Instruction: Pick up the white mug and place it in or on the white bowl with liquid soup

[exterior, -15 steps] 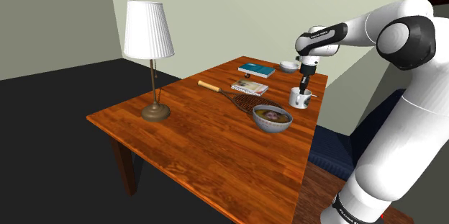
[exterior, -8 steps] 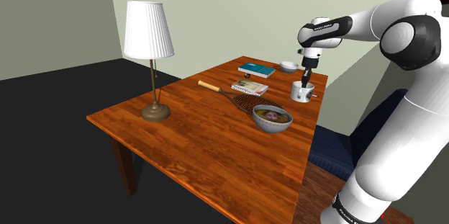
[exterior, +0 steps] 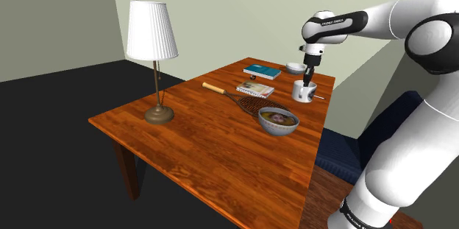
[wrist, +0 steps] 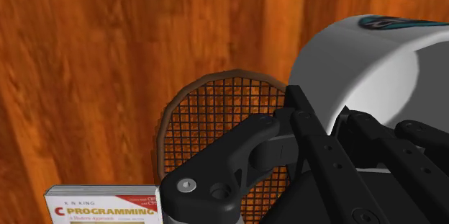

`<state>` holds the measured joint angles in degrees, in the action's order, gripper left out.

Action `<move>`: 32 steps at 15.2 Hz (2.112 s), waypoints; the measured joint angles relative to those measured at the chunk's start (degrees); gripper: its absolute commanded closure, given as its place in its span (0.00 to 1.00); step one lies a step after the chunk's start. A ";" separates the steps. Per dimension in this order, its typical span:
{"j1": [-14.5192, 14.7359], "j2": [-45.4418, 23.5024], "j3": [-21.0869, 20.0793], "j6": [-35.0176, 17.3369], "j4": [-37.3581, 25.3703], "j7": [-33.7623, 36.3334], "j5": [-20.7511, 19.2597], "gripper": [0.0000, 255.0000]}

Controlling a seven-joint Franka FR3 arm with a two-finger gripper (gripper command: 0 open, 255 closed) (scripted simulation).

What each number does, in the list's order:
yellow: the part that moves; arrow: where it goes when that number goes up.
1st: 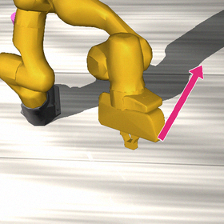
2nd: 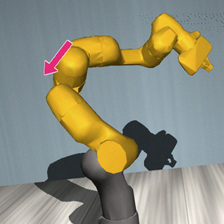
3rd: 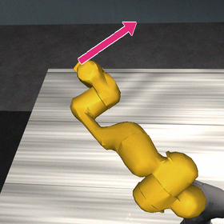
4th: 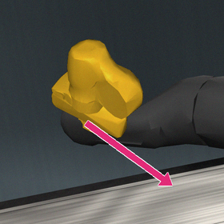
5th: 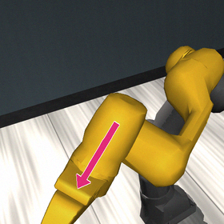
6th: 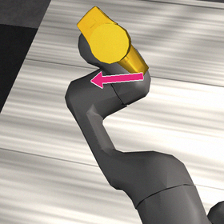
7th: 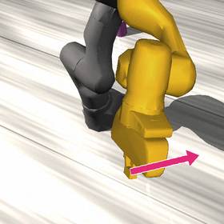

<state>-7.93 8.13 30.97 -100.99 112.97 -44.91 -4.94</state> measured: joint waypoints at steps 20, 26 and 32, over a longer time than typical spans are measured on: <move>5.93 5.64 -9.90 -6.03 11.96 16.58 0.53 1.00; 5.89 4.59 -9.58 -10.72 15.65 16.40 0.69 1.00; 5.87 4.28 -9.47 -11.55 15.99 16.22 0.82 1.00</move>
<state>-2.06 12.40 21.50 -112.54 128.96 -28.69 -4.11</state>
